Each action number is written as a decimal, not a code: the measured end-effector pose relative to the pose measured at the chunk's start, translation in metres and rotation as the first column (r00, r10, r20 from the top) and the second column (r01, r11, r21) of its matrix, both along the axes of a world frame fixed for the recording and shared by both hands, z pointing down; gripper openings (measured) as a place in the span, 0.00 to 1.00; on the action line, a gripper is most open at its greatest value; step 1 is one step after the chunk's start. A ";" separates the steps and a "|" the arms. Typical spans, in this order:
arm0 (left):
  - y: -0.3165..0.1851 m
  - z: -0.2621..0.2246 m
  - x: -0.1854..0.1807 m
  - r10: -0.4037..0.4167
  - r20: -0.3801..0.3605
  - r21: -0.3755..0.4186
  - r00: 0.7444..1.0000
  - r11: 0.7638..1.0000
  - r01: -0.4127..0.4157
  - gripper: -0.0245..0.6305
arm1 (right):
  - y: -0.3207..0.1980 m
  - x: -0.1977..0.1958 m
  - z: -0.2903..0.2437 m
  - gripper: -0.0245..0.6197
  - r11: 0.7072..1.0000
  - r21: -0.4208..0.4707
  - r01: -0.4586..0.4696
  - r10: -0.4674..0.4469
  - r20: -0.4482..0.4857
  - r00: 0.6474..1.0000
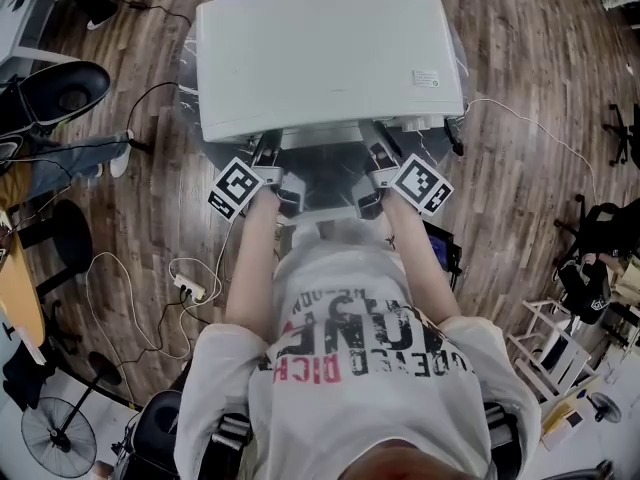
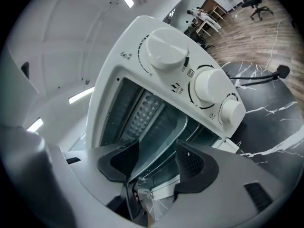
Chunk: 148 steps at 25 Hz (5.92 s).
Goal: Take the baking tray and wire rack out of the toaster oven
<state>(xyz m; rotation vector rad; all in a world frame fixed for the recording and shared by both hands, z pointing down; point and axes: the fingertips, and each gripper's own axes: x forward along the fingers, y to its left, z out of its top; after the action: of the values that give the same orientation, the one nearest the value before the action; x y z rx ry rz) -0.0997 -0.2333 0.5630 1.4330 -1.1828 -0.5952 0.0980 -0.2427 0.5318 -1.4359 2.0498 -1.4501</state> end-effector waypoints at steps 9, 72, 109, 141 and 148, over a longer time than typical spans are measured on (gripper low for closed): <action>0.029 0.000 0.006 0.026 -0.021 0.006 0.999 1.000 -0.026 0.16 | -0.011 0.008 0.032 0.27 0.996 -0.081 -0.044 0.043 -0.019 0.999; 0.191 0.001 0.002 0.108 0.133 0.036 0.985 0.993 -0.114 0.18 | 0.167 0.041 0.019 0.24 0.998 -0.031 -0.049 0.049 -0.001 0.999; 0.237 -0.124 0.032 0.031 0.129 0.273 0.991 0.960 -0.066 0.18 | 0.212 0.070 -0.108 0.24 0.976 0.219 -0.006 -0.013 0.087 0.996; 0.095 -0.144 -0.011 0.095 0.120 0.169 0.988 0.979 -0.115 0.21 | 0.083 0.034 -0.114 0.24 0.993 0.079 -0.089 0.080 0.117 0.990; 0.072 -0.138 -0.015 0.115 0.147 0.145 0.982 0.980 -0.136 0.20 | 0.061 0.030 -0.109 0.24 0.994 0.066 -0.092 0.087 0.088 0.992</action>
<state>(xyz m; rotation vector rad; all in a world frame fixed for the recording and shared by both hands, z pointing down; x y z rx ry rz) -0.1143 -0.1612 0.4248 1.6909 -1.1628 -0.5151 0.1277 -0.1815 0.4225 -1.3952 1.9397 -1.3660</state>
